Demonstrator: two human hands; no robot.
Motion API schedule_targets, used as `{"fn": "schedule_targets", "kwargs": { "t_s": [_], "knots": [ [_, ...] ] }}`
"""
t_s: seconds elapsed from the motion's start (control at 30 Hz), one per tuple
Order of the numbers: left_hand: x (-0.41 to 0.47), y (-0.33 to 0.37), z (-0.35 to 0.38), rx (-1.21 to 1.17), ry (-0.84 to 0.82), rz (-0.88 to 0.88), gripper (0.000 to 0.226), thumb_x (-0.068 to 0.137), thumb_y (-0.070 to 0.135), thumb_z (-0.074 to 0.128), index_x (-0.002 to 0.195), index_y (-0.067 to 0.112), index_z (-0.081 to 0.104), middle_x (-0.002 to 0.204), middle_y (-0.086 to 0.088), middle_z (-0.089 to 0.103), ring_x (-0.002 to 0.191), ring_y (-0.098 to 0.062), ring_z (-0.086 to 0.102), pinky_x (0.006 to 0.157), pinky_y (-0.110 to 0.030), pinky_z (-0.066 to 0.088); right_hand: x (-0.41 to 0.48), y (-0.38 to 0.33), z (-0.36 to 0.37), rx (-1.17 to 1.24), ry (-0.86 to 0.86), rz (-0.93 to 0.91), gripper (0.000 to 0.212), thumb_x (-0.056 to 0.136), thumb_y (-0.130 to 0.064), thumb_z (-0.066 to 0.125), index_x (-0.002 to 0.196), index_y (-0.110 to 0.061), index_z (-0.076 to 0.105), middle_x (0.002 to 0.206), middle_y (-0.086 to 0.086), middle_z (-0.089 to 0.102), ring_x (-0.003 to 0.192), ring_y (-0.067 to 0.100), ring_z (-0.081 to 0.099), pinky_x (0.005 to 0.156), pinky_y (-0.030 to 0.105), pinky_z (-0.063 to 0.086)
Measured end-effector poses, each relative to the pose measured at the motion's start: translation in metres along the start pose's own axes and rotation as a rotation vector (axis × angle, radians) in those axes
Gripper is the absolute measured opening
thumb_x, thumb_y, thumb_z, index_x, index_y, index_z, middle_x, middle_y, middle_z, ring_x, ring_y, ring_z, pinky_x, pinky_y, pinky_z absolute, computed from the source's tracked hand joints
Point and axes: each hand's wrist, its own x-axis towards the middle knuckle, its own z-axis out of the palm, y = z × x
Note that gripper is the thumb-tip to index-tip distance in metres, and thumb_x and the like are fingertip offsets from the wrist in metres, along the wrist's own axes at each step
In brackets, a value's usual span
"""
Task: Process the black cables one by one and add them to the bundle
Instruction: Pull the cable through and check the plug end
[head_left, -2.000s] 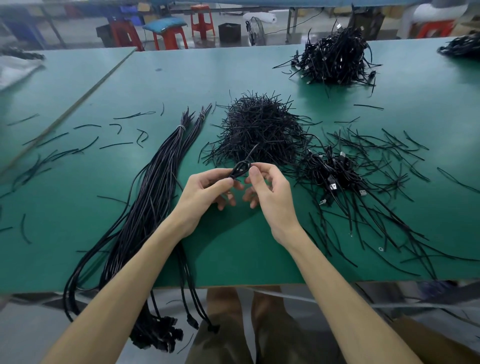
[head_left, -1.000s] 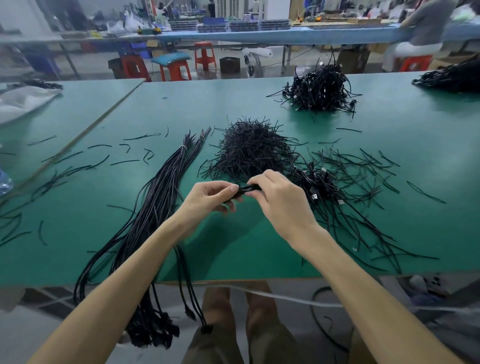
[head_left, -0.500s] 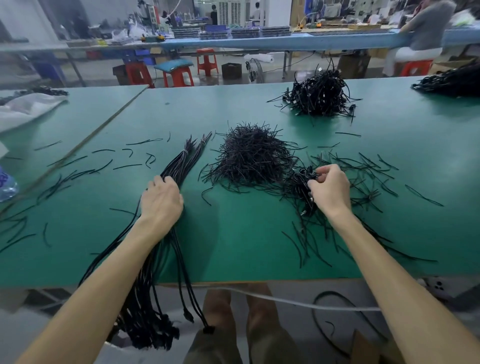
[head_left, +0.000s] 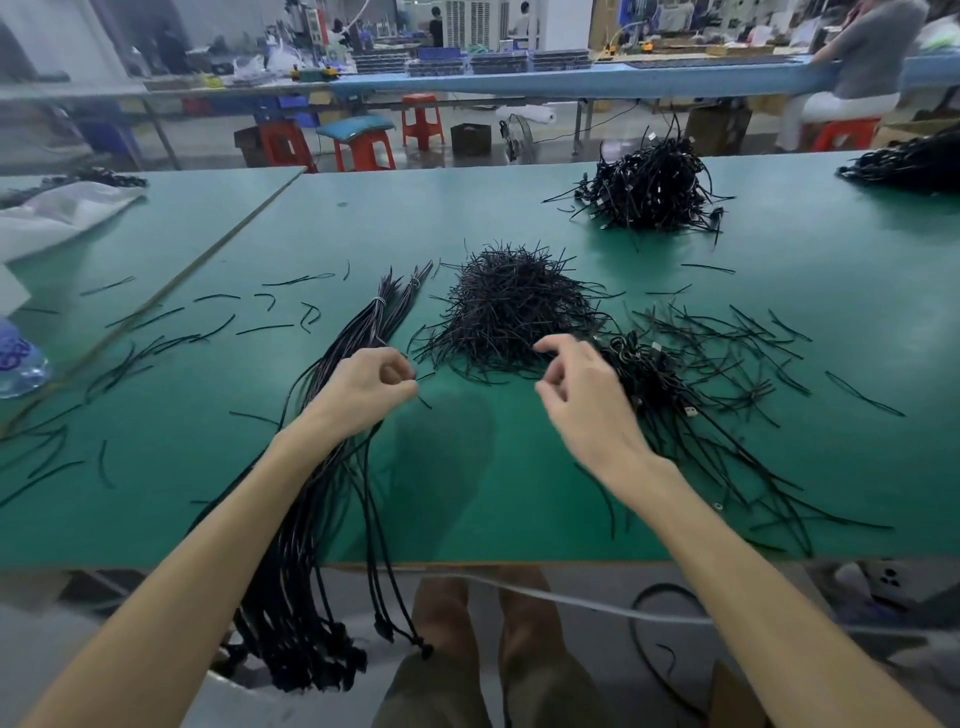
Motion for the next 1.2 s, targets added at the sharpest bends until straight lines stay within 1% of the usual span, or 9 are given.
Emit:
{"fn": "schedule_targets", "kwargs": {
  "t_s": [0.23,0.37,0.53,0.67,0.8,0.9,1.03,1.13,1.2],
  "knots": [
    [-0.017,0.005,-0.003,0.043,-0.321,0.216,0.006,0.088,0.022,0.079,0.091,0.026,0.075,0.087,0.007,0.074,0.085,-0.014,0.068,0.081,-0.029,0.053,-0.013,-0.047,0.065,0.117,-0.356,-0.122,0.061,0.097,-0.006,0.053,0.151,-0.03,0.037,0.119,0.003,0.054,0.102,0.025,0.057,0.094,0.046,0.049],
    [-0.023,-0.005,-0.014,-0.037,-0.348,0.25,0.005,0.089,0.015,0.077,0.094,0.015,0.075,0.082,-0.001,0.075,0.075,-0.016,0.07,0.073,-0.029,0.053,-0.016,-0.054,0.082,0.019,-0.395,-0.109,0.026,0.104,-0.016,0.05,0.129,-0.015,0.057,0.111,0.003,0.054,0.098,0.028,0.058,0.087,0.048,0.051],
    [-0.029,-0.021,-0.02,-0.105,-0.39,0.227,0.021,0.101,0.031,0.063,0.092,0.017,0.075,0.071,0.004,0.069,0.063,-0.012,0.064,0.067,-0.033,0.053,-0.013,-0.05,0.07,-0.036,-0.188,-0.08,0.02,0.106,-0.022,0.05,0.098,-0.014,0.066,0.094,0.0,0.063,0.085,0.025,0.061,0.075,0.044,0.051],
    [-0.03,-0.028,-0.021,-0.124,-0.458,0.204,0.03,0.108,0.023,0.05,0.091,0.012,0.072,0.077,0.002,0.069,0.068,-0.014,0.065,0.073,-0.03,0.053,0.001,-0.038,0.048,0.02,0.062,0.017,0.022,0.102,-0.01,0.051,0.094,-0.015,0.071,0.089,-0.005,0.067,0.073,0.016,0.06,0.064,0.034,0.048],
    [-0.031,-0.022,-0.018,-0.185,-0.389,0.214,0.031,0.108,0.021,0.049,0.085,0.01,0.066,0.069,0.0,0.066,0.062,-0.017,0.062,0.067,-0.024,0.051,0.008,-0.019,0.032,0.047,0.117,0.136,0.023,0.105,-0.02,0.053,0.089,-0.019,0.07,0.085,-0.008,0.062,0.064,0.007,0.05,0.057,0.028,0.033],
    [-0.029,-0.009,-0.014,-0.254,-0.235,0.221,0.031,0.107,0.021,0.051,0.084,0.009,0.067,0.06,0.002,0.059,0.051,-0.017,0.055,0.059,-0.02,0.048,0.004,-0.016,0.032,-0.171,-0.055,0.135,0.017,0.104,-0.027,0.055,0.109,-0.016,0.067,0.108,0.002,0.051,0.099,0.02,0.048,0.072,0.033,0.042],
    [-0.023,0.014,-0.004,-0.32,-0.202,0.198,0.029,0.106,0.019,0.054,0.086,0.007,0.071,0.061,0.004,0.055,0.045,-0.014,0.044,0.043,-0.022,0.038,-0.012,-0.036,0.037,-0.39,-0.1,-0.123,0.073,0.089,-0.031,0.074,0.15,-0.015,0.036,0.147,0.009,0.031,0.136,0.027,0.03,0.112,0.043,0.029],
    [-0.025,0.028,0.009,-0.319,-0.284,0.214,0.032,0.106,0.013,0.053,0.077,0.015,0.068,0.062,-0.002,0.058,0.044,-0.014,0.04,0.041,-0.022,0.032,-0.016,-0.053,0.045,-0.327,-0.11,-0.301,0.074,0.091,-0.025,0.07,0.154,-0.015,0.032,0.144,0.002,0.045,0.136,0.022,0.038,0.116,0.042,0.023],
    [-0.028,0.027,0.013,-0.361,-0.329,0.196,0.036,0.106,0.013,0.053,0.073,0.018,0.066,0.062,-0.003,0.058,0.042,-0.012,0.038,0.039,-0.021,0.03,-0.013,-0.054,0.046,-0.304,-0.211,-0.312,0.054,0.097,-0.021,0.064,0.146,-0.016,0.043,0.132,0.001,0.056,0.125,0.022,0.052,0.108,0.037,0.035]
  ]
}}
